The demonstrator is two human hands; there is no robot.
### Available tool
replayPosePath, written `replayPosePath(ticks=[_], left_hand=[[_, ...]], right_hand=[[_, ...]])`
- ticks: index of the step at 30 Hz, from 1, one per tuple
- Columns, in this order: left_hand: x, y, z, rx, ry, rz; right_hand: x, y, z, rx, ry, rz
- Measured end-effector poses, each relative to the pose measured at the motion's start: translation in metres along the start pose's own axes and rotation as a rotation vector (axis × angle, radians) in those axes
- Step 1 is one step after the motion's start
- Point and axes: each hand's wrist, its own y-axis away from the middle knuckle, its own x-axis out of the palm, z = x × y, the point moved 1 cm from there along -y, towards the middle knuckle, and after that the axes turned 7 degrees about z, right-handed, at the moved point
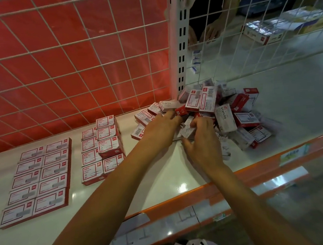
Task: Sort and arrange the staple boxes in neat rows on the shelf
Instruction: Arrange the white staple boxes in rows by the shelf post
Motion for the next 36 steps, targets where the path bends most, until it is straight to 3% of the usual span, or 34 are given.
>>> replayPosePath(ticks=[9,15,21,26,36], left_hand=[[0.002,0.028,0.013,-0.117,0.17,-0.036],[0.01,0.052,0.02,-0.254,0.447,-0.057],[0.003,0.083,0.021,-0.297,0.612,-0.113],[-0.005,0.11,0.025,-0.329,0.611,-0.152],[-0.01,0.164,0.057,-0.424,0.633,-0.226]], right_hand=[[-0.008,0.005,-0.001,0.002,-0.075,0.043],[-0.019,0.005,0.001,-0.012,-0.255,-0.019],[-0.02,0.011,0.005,0.066,-0.52,0.074],[-0.015,0.018,0.015,0.092,-0.648,0.193],[0.003,0.028,0.067,0.098,-0.823,0.268]])
